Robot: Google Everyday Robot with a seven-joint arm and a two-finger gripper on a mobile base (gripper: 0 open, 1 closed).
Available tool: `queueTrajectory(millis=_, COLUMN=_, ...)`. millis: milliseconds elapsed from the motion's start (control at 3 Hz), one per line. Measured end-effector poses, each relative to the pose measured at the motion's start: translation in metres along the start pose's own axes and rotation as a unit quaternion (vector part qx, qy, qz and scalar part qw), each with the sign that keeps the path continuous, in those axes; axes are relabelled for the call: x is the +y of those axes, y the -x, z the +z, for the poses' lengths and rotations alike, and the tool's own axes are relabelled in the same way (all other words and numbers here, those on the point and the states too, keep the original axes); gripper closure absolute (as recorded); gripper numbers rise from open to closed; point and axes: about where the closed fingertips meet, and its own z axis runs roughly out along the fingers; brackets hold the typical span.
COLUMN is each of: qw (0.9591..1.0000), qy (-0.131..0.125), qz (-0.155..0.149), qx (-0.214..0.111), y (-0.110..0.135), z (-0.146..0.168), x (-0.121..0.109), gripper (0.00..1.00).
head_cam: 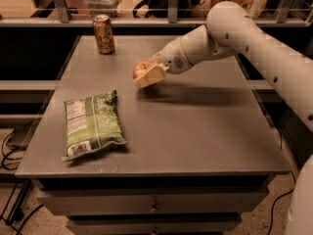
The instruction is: Move apple near green jalapeno chip bag
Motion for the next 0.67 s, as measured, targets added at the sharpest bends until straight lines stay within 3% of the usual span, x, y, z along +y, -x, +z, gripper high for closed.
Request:
queueTrajectory(millis=333, qw=0.9990, qy=0.041, qz=-0.017, qx=0.005, y=-0.004, z=0.013, x=0.041, gripper=1.00)
queueTrajectory(millis=667, qw=0.9972, qy=0.069, qz=-0.028, qx=0.011, y=-0.007, z=0.021, x=0.073, gripper=0.82)
